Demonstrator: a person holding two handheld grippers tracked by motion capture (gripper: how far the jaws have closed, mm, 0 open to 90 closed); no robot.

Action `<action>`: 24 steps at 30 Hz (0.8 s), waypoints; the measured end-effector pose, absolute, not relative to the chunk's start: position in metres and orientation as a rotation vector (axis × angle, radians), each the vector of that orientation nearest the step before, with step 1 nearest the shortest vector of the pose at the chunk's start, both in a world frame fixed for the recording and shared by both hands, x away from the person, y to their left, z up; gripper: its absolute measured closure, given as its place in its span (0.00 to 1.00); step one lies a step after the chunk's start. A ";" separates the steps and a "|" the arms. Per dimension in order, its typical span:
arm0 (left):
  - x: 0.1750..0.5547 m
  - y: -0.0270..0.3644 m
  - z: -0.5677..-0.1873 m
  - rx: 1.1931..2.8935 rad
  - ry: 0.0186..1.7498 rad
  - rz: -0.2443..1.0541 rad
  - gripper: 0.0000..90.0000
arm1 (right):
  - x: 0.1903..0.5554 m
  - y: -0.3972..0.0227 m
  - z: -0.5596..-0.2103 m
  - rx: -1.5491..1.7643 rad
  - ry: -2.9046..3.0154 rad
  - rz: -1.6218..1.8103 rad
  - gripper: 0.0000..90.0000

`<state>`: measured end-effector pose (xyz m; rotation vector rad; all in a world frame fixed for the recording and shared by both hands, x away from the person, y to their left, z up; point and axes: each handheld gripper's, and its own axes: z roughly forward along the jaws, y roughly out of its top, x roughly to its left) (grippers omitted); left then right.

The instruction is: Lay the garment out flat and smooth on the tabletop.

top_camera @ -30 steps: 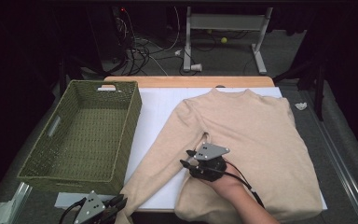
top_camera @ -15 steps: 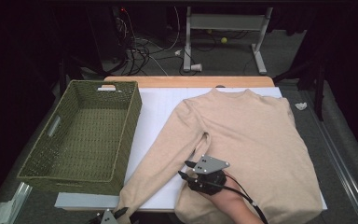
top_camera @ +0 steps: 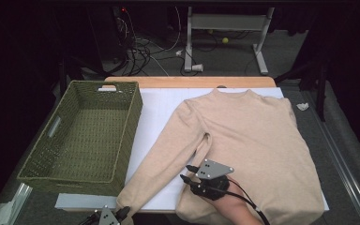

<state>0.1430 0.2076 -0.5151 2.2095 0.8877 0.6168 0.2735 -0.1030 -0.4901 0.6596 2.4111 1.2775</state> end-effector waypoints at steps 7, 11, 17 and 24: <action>0.167 0.175 -0.525 2.243 0.888 0.614 0.46 | 0.273 -0.101 -0.492 0.663 2.418 1.274 0.70; 0.186 0.174 -0.525 2.215 0.932 0.520 0.59 | 0.272 -0.099 -0.493 0.653 2.425 1.276 0.70; 0.192 0.179 -0.522 2.193 0.946 0.473 0.89 | 0.272 -0.102 -0.493 0.672 2.425 1.287 0.71; 0.194 0.191 -0.507 2.041 0.947 0.346 0.90 | 0.271 -0.101 -0.493 0.679 2.422 1.300 0.72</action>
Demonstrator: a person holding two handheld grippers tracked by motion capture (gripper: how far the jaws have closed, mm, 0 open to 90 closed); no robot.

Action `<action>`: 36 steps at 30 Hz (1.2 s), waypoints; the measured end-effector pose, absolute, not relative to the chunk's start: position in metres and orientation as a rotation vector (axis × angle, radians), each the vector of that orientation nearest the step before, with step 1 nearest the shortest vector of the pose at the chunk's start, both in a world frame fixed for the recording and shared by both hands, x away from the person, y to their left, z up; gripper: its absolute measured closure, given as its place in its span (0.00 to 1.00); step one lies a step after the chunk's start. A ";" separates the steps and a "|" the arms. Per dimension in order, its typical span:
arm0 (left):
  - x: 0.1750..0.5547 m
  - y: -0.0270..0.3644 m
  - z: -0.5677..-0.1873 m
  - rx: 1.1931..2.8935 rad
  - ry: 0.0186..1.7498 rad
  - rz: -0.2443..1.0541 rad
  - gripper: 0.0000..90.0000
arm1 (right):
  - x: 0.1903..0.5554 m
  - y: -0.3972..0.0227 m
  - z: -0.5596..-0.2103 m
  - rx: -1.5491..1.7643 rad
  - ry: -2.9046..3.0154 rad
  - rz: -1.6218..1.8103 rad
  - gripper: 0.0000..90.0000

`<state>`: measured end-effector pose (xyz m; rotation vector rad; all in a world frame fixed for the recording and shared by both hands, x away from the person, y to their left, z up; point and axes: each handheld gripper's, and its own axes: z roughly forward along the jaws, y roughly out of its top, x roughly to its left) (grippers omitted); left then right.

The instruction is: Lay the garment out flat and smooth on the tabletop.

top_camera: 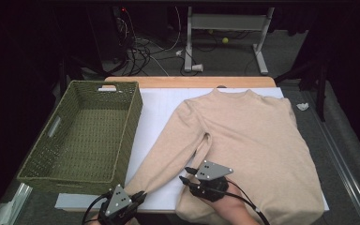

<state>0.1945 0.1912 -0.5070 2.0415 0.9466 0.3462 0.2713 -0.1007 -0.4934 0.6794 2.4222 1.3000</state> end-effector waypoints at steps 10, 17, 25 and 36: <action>0.195 0.194 -0.483 1.865 0.895 0.261 0.90 | 0.267 -0.089 -0.498 0.643 2.459 1.296 0.72; 0.198 0.191 -0.478 1.841 0.884 0.275 0.90 | 0.259 -0.077 -0.502 0.598 2.510 1.296 0.72; 0.202 0.187 -0.471 1.790 0.880 0.298 0.90 | 0.243 -0.059 -0.507 0.525 2.576 1.322 0.71; 0.207 0.187 -0.469 1.780 0.896 0.328 0.90 | 0.215 -0.034 -0.518 0.343 2.702 1.321 0.71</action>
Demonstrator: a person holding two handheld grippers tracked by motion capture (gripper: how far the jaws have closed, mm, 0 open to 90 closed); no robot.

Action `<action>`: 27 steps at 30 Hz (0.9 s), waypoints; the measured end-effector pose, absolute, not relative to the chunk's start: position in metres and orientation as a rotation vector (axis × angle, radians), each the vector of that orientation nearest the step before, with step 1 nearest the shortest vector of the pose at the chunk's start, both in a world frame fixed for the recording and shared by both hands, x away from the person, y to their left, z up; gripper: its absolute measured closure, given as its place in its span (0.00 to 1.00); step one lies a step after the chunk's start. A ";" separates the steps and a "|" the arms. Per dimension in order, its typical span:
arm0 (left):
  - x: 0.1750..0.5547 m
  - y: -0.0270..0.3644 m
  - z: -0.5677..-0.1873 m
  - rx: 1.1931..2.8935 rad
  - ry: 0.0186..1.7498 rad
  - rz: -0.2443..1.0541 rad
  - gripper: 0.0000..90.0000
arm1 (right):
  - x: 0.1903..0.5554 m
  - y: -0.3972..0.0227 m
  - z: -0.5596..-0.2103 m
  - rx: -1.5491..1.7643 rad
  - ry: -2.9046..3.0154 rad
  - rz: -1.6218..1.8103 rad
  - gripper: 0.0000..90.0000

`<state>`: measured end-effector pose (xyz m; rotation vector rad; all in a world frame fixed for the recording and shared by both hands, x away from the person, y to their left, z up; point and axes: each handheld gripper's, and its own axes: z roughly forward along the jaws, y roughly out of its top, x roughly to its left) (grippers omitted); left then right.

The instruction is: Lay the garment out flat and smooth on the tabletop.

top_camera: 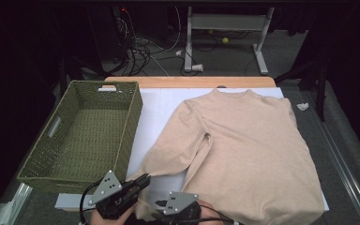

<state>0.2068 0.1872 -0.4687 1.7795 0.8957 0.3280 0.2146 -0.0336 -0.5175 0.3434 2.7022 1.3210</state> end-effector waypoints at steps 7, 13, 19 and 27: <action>0.207 0.190 -0.469 1.780 0.902 0.334 0.90 | 0.206 -0.024 -0.519 0.295 2.674 1.293 0.96; 0.207 0.192 -0.466 1.780 0.900 0.345 0.90 | 0.188 -0.017 -0.512 0.183 2.689 1.312 0.97; 0.206 0.194 -0.464 1.772 0.899 0.345 0.90 | 0.165 0.001 -0.517 0.071 2.736 1.321 0.97; 0.205 0.198 -0.464 1.772 0.900 0.343 0.90 | 0.164 0.005 -0.516 0.088 2.784 1.398 0.81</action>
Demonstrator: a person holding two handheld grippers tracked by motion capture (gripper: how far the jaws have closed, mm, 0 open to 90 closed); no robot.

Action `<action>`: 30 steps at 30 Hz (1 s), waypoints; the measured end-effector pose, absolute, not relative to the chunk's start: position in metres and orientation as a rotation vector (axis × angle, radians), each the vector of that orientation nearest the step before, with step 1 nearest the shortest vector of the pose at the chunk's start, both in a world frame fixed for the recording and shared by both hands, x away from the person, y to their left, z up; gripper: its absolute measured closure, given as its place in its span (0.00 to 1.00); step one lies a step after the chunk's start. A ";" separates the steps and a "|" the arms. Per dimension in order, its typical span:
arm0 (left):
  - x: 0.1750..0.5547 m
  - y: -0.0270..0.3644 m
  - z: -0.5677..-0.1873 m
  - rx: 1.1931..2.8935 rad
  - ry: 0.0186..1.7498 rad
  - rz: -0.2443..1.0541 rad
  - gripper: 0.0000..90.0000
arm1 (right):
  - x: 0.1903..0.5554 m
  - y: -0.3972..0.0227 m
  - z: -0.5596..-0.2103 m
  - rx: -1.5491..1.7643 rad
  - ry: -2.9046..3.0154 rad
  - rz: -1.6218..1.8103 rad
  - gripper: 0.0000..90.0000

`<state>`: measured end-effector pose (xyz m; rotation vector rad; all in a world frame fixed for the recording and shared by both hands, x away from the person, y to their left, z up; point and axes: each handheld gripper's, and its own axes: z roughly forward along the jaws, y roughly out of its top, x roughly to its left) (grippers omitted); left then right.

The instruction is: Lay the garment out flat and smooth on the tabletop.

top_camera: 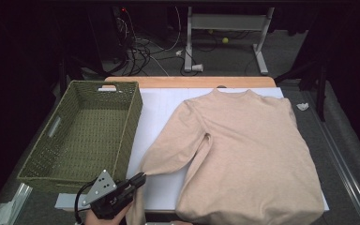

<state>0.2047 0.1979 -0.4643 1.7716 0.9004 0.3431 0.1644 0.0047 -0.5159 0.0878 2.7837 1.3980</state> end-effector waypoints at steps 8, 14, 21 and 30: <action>0.204 0.204 -0.470 1.807 0.909 0.305 0.89 | 0.193 -0.021 -0.499 0.273 2.650 1.412 0.77; 0.202 0.204 -0.472 1.811 0.910 0.295 0.89 | 0.211 -0.015 -0.509 0.366 2.645 1.348 0.62; 0.200 0.210 -0.476 1.839 0.926 0.308 0.88 | 0.203 0.017 -0.522 0.258 2.689 1.288 0.94; 0.183 0.233 -0.479 1.816 0.992 0.343 0.74 | 0.181 0.036 -0.506 0.125 2.743 1.413 0.74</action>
